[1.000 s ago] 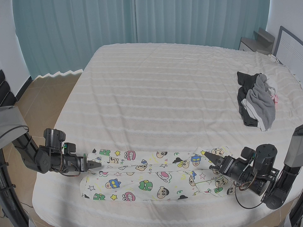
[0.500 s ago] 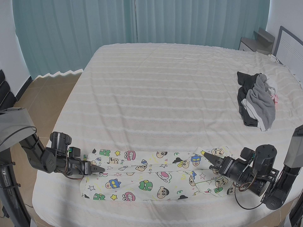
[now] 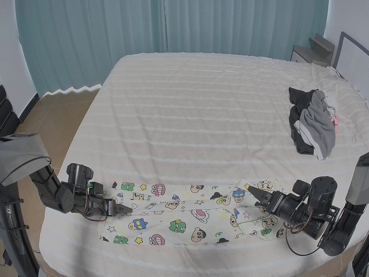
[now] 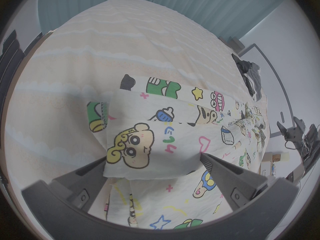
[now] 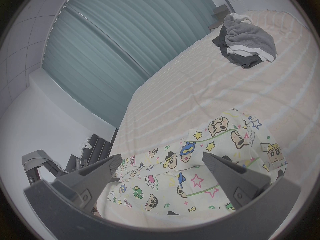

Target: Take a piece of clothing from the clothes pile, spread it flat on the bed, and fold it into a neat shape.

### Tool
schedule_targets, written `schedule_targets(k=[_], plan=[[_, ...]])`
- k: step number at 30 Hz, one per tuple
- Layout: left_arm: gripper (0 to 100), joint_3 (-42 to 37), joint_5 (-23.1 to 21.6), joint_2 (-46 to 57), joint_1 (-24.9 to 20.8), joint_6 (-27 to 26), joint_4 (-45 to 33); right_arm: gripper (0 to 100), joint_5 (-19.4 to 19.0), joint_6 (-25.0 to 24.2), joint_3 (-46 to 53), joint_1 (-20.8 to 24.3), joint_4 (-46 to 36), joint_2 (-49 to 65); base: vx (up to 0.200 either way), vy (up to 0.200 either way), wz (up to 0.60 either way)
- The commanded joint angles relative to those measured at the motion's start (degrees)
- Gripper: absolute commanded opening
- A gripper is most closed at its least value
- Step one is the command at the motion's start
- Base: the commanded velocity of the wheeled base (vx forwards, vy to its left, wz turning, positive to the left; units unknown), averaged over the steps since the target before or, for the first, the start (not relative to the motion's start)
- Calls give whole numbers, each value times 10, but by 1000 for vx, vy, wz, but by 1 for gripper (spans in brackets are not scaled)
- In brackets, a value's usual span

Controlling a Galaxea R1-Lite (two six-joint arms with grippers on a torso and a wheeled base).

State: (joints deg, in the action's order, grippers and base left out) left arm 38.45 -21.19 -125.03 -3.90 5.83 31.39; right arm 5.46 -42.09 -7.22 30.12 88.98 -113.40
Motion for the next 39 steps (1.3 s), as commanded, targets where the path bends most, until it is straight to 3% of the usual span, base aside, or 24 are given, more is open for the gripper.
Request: schedule_targets(k=[1, 2, 3, 21, 30, 35, 39], plan=[[100, 8, 0, -16, -4, 11, 2, 100, 0, 0, 0, 0, 8, 1, 0, 0, 0], [100, 10, 0, -18, -7, 17, 2, 100, 0, 0, 0, 0, 8, 1, 0, 0, 0], [0, 11, 0, -18, -8, 21, 2, 100, 0, 0, 1, 0, 8, 2, 0, 0, 0], [0, -26, 2, 39, -8, 23, -3, 100, 0, 0, 3, -5, 8, 1, 0, 0, 0], [0, -34, -6, 124, 40, 18, -82, 100, 0, 1, 2, -11, 8, 3, 0, 0, 0], [0, -35, -8, 140, 76, 18, -85, 100, 0, 1, 2, -11, 8, 5, 0, 0, 0], [0, -40, -41, 152, 112, 18, -89, 100, 0, 0, 2, -12, 8, 6, 0, 0, 0]])
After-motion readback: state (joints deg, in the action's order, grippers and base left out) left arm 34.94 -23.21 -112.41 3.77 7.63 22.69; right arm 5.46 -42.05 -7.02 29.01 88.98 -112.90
